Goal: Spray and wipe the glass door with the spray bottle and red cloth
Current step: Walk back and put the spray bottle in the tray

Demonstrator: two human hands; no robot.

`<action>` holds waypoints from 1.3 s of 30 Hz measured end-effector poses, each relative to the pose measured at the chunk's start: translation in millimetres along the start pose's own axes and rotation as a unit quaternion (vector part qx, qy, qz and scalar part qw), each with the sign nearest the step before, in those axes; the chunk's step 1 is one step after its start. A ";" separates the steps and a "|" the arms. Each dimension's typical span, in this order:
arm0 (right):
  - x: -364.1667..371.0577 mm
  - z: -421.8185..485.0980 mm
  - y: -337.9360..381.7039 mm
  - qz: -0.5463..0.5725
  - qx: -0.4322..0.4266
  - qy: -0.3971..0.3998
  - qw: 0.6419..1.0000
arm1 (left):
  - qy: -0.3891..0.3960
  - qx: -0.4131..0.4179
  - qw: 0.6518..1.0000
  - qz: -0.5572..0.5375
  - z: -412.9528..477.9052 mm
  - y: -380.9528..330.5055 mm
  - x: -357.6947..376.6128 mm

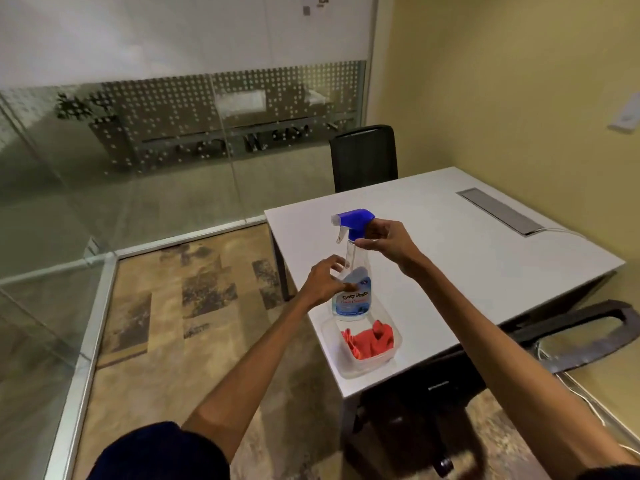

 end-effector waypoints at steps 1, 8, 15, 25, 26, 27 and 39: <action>-2.4 4.7 -5.6 -0.001 0.003 -0.003 1.000 | 0.004 0.001 1.000 -0.002 7.7 2.4 3.5; -20.1 24.6 -46.7 -0.011 0.020 -0.005 1.000 | 0.032 -0.016 0.999 -0.019 47.5 20.4 35.1; -30.7 52.0 -85.6 -0.004 0.031 0.016 0.999 | -0.004 -0.061 0.998 -0.034 76.0 34.1 65.2; -84.5 108.6 -122.6 0.009 0.033 0.035 0.999 | -0.022 -0.093 0.994 -0.056 148.0 19.0 104.7; -89.8 113.3 -127.3 0.011 0.034 0.036 0.999 | -0.023 -0.096 0.993 -0.057 154.6 17.6 109.9; -95.3 117.6 -132.0 0.014 0.035 0.036 0.999 | -0.025 -0.099 0.993 -0.060 161.2 16.4 115.0; -129.5 141.0 -193.5 0.045 0.064 0.030 0.996 | -0.029 -0.138 0.986 -0.090 209.1 19.8 167.8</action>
Point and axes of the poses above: each hand's wrist, its own z-axis towards the middle knuckle, its own x-axis out of the palm, y = z × x, the point moved 2 cm from there along z, towards the middle knuckle, and after that the axes turned 2 degrees about y, right-handed, at the moved point
